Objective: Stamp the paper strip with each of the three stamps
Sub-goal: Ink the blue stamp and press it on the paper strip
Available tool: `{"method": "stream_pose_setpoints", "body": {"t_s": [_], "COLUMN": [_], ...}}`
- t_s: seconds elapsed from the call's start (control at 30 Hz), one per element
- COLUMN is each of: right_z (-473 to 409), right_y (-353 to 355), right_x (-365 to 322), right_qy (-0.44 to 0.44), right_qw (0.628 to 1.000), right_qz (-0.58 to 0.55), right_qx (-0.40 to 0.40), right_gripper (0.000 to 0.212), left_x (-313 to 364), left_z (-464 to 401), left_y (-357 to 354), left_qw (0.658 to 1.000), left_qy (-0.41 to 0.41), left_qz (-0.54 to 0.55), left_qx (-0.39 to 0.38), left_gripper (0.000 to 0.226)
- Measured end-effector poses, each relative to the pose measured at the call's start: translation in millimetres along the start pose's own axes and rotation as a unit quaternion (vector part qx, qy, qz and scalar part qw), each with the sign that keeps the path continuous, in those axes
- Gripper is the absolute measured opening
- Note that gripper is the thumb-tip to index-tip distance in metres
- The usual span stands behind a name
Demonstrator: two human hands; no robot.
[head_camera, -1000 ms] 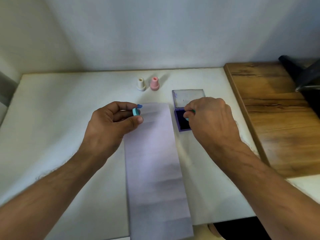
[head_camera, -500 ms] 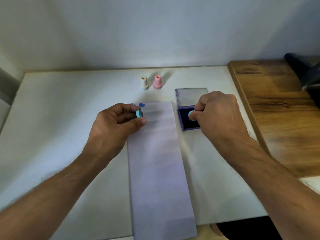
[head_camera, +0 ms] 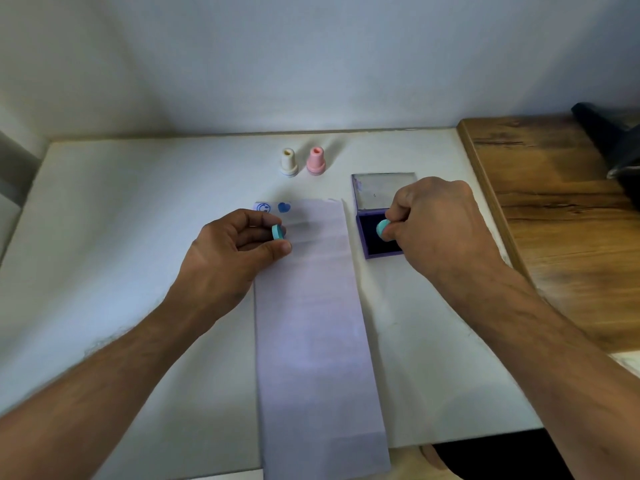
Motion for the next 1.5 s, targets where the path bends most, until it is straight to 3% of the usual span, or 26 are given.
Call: {"method": "stream_pose_setpoints", "body": {"t_s": [0.23, 0.33, 0.4, 0.53, 0.7, 0.77, 0.87, 0.93, 1.0, 1.07, 1.2, 1.27, 1.33, 1.5], "right_z": [-4.6, -12.6, -16.4, -13.9, -18.1, -14.3, -1.9, 9.7, 20.0, 27.2, 32.7, 31.0, 26.5, 14.3], "right_y": [1.5, 1.8, -1.5, 2.9, 1.0, -5.4, -24.4, -33.4, -37.6, -40.4, -46.7, -50.3, -52.9, -43.2], "right_x": [-0.8, -5.3, -0.5, 7.3, 14.1, 7.9, -7.4, -19.6, -28.9, -35.2, -37.8, -36.7, -33.0, -23.2], "right_qy": [0.008, -0.005, -0.052, -0.039, -0.113, -0.15, -0.221, -0.244, -0.239, -0.225, -0.223, -0.221, -0.217, -0.171], "right_qw": [1.0, 0.997, 0.991, 0.995, 0.954, 0.891, 0.688, 0.565, 0.494, 0.468, 0.461, 0.483, 0.531, 0.715], "right_qz": [0.009, 0.043, 0.051, -0.066, -0.262, -0.405, -0.634, -0.703, -0.726, -0.73, -0.729, -0.724, -0.717, -0.647], "right_qx": [-0.017, -0.065, -0.115, -0.056, -0.094, -0.142, -0.274, -0.357, -0.415, -0.444, -0.454, -0.44, -0.396, -0.203], "right_gripper": [0.019, 0.002, 0.023, 0.017, 0.016, 0.012, 0.01, 0.014, 0.018, 0.022, 0.027, 0.027, 0.025, 0.021], "left_x": [-1.8, -2.1, -2.3, -3.1, -3.7, -4.6, -6.0, -6.2, -5.9, -5.5, -7.1, -8.5, -9.5, -7.9], "left_z": [-1.0, -1.7, -2.1, -3.9, -4.0, -3.9, -3.9, -3.8, -3.9, -4.3, -5.4, -5.8, -6.0, -6.0], "left_y": [0.7, 0.8, 0.9, 0.1, 0.7, 0.7, 0.4, -0.2, -0.6, -0.2, 0.6, 0.6, 0.6, -0.2], "left_qw": [1.0, 1.0, 1.0, 1.0, 1.0, 1.0, 0.999, 0.999, 0.999, 0.999, 0.999, 0.999, 0.999, 0.999], "left_qy": [0.007, 0.01, 0.01, 0.01, 0.012, 0.011, 0.009, 0.009, 0.009, 0.005, 0.006, 0.007, 0.008, 0.0], "left_qz": [0.012, 0.01, 0.01, 0.009, 0.019, 0.025, 0.03, 0.036, 0.04, 0.033, 0.032, 0.036, 0.042, 0.037], "left_qx": [-0.009, -0.004, -0.004, -0.005, -0.006, -0.008, -0.006, -0.005, -0.004, -0.003, -0.005, -0.006, -0.007, -0.008], "left_gripper": [0.027, 0.027, 0.028, 0.027, 0.026, 0.026, 0.026, 0.025, 0.025, 0.025, 0.024, 0.024, 0.024, 0.026]}}
Point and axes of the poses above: each hand's wrist, its own z-axis away from the middle knuckle, its own y-axis out of the back of the hand, x = y × z, the point moved 5 cm from there along -z, towards the middle knuckle, and after that the axes turned 14 degrees about -y, right-handed, at the moved point
